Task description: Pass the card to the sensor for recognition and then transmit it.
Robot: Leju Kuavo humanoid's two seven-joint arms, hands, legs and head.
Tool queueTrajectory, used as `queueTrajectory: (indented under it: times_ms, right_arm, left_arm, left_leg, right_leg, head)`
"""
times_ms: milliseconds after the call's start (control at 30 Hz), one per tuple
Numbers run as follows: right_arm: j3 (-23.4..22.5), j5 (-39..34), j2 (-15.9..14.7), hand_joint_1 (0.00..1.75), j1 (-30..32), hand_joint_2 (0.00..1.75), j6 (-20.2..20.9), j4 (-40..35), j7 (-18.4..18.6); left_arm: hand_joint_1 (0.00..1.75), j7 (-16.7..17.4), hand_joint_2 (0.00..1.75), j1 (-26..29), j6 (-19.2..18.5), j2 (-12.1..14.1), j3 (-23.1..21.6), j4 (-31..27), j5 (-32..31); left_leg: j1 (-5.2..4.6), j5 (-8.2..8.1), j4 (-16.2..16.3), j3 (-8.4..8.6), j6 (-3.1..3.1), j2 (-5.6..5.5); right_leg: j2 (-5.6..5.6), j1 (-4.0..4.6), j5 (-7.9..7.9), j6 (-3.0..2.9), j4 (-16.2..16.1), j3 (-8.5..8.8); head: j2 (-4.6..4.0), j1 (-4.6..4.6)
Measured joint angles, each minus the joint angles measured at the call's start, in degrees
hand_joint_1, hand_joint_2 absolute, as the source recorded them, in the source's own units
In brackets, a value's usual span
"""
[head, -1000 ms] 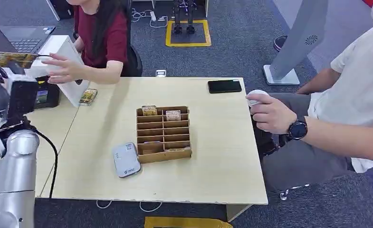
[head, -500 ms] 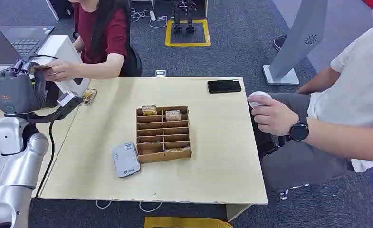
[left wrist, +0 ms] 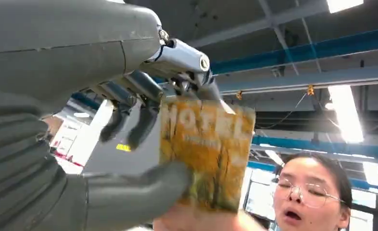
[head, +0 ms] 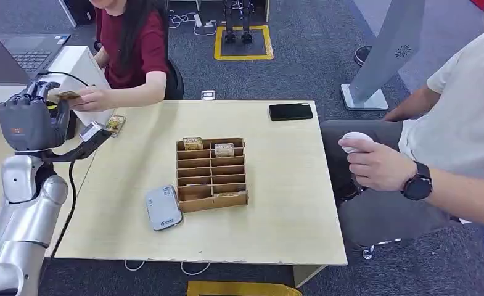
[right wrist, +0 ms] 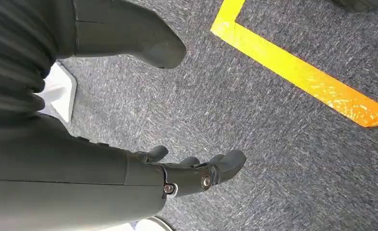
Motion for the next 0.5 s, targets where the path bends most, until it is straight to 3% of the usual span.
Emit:
queueTrajectory:
  times_ms: [500]
  right_arm:
    - [0.2, 0.0, 0.0, 0.0, 0.0, 1.75, 0.0, 0.0, 0.0]
  left_arm:
    - [0.0, -0.3, 1.75, 0.0, 0.0, 0.0, -0.1, 0.3, 0.3]
  left_leg:
    - [0.0, 0.02, 0.0, 0.0, -0.02, 0.0]
  right_leg:
    - [0.0, 0.0, 0.02, 0.01, 0.0, 0.01]
  head:
    - [0.0, 0.0]
